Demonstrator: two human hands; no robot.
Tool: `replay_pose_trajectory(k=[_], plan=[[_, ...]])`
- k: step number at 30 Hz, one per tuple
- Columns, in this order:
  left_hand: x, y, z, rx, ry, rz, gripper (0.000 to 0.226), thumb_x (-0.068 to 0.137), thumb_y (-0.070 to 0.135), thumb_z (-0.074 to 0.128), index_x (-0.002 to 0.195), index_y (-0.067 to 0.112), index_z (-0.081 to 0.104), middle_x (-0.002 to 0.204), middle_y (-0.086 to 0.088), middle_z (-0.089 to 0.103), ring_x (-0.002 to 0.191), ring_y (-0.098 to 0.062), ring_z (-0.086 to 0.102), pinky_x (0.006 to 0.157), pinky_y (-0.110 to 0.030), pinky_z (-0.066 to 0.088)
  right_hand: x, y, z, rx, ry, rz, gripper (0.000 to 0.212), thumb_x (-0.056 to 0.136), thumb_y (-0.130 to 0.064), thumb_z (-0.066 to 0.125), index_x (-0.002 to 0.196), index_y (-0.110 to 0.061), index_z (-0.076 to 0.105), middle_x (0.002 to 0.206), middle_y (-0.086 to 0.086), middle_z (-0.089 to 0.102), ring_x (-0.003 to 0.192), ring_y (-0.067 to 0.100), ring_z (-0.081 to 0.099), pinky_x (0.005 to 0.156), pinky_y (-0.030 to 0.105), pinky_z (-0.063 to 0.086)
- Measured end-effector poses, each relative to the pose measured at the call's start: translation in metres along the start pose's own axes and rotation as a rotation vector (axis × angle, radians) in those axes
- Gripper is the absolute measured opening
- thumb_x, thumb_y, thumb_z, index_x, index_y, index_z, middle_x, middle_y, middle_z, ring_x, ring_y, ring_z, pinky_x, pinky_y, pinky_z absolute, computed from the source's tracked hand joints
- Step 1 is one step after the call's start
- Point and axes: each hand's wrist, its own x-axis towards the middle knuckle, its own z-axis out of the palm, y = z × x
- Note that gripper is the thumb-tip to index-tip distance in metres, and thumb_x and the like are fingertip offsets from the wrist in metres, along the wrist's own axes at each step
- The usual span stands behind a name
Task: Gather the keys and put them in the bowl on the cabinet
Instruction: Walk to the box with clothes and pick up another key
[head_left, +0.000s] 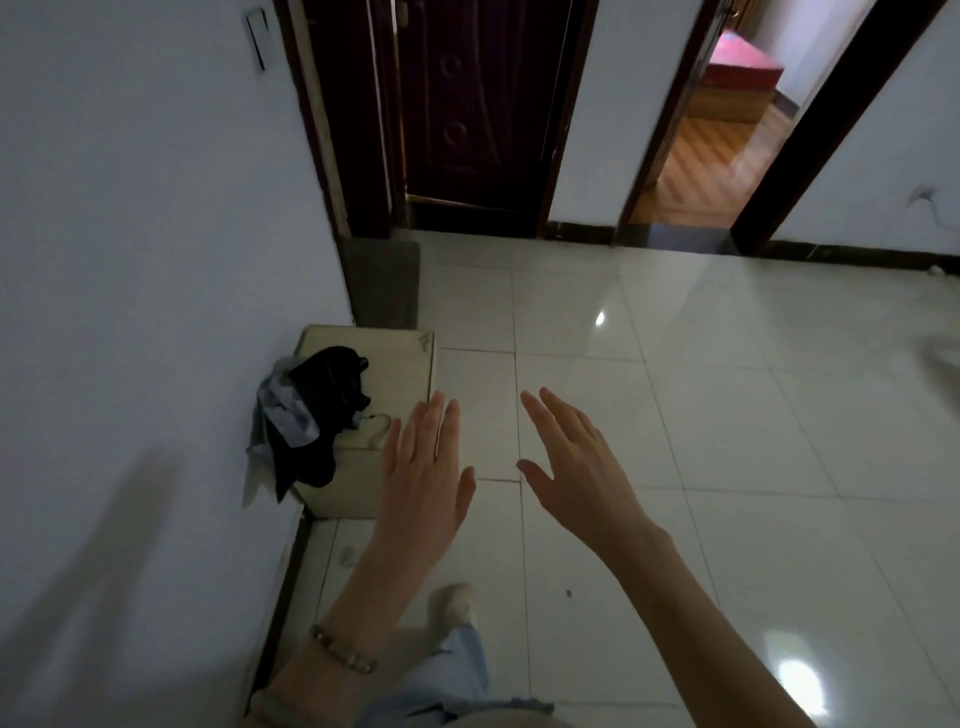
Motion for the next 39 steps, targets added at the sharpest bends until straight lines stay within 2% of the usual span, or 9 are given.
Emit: replay_pose_trajectory(k=[2,4,9,13,16,20,22,35,39], plan=[[0.040,-0.005,0.003,0.003,0.006,0.014,0.067,0.086,0.029,0.060,0.140,0.002,0.031,0.146,-0.019,0.035,0.134,-0.034,0.033,0.109,-0.053,0.027,0.042,0.013,-0.001,0.013,-0.015,-0.007,0.070,0.086,-0.022,0.062,0.142,-0.013,0.022,0.149,0.016,0.029,0.137,0.028,0.027,0.111,0.043,0.028],[0.076,-0.011,0.008,0.007,-0.003,0.029,0.067,0.085,0.027,0.062,0.139,0.001,0.032,0.145,-0.019,0.035,0.133,-0.034,0.035,0.108,-0.054,0.028,0.079,0.024,0.000,0.022,-0.032,-0.014,0.068,0.087,-0.022,0.061,0.142,-0.013,0.022,0.150,0.016,0.029,0.137,0.029,0.027,0.112,0.043,0.028],[0.145,-0.033,0.022,0.037,-0.071,0.005,0.064,0.092,0.030,0.048,0.144,0.005,0.019,0.152,-0.016,0.020,0.140,-0.032,0.019,0.114,-0.051,0.016,0.151,0.047,0.006,0.049,-0.052,-0.029,0.068,0.086,-0.021,0.062,0.142,-0.013,0.023,0.149,0.016,0.031,0.136,0.029,0.029,0.109,0.039,0.026],[0.182,-0.046,0.037,0.067,-0.104,-0.050,0.067,0.093,0.032,0.044,0.146,0.008,0.010,0.155,-0.013,0.012,0.142,-0.029,0.011,0.115,-0.050,0.011,0.200,0.064,0.015,0.060,-0.087,-0.063,0.067,0.085,-0.020,0.063,0.141,-0.012,0.026,0.147,0.018,0.034,0.134,0.031,0.032,0.108,0.042,0.029],[0.209,-0.056,0.048,0.079,-0.095,-0.112,0.070,0.090,0.030,0.051,0.145,0.006,0.016,0.153,-0.016,0.019,0.140,-0.031,0.018,0.114,-0.051,0.015,0.241,0.077,0.024,0.066,-0.107,-0.123,0.068,0.085,-0.020,0.064,0.141,-0.012,0.026,0.146,0.018,0.035,0.133,0.031,0.033,0.108,0.039,0.028],[0.255,-0.067,0.066,0.080,-0.054,-0.193,0.072,0.079,0.025,0.068,0.137,0.001,0.035,0.144,-0.020,0.037,0.131,-0.036,0.037,0.107,-0.055,0.028,0.304,0.101,0.037,0.075,-0.137,-0.205,0.068,0.085,-0.022,0.064,0.141,-0.014,0.026,0.147,0.016,0.034,0.134,0.030,0.032,0.108,0.038,0.027],[0.284,-0.072,0.077,0.074,-0.058,-0.248,0.074,0.076,0.025,0.071,0.137,0.001,0.036,0.143,-0.020,0.039,0.130,-0.035,0.039,0.106,-0.055,0.030,0.341,0.116,0.044,0.078,-0.168,-0.240,0.068,0.084,-0.022,0.064,0.141,-0.013,0.028,0.146,0.016,0.035,0.133,0.031,0.033,0.107,0.038,0.028],[0.449,-0.085,0.143,0.021,-0.036,-0.687,0.066,0.078,0.021,0.070,0.132,-0.003,0.042,0.136,-0.024,0.047,0.124,-0.040,0.045,0.102,-0.057,0.035,0.562,0.210,0.099,0.158,-0.500,-0.552,0.059,0.084,-0.016,0.064,0.137,-0.009,0.036,0.140,0.019,0.043,0.129,0.032,0.039,0.106,0.038,0.029],[0.459,-0.096,0.160,0.029,-0.079,-0.767,0.062,0.083,0.026,0.063,0.132,-0.004,0.042,0.136,-0.025,0.047,0.125,-0.040,0.044,0.100,-0.057,0.038,0.597,0.214,0.131,0.219,-0.610,-0.619,0.054,0.086,-0.015,0.062,0.135,-0.011,0.039,0.140,0.014,0.043,0.130,0.027,0.037,0.105,0.029,0.024]])
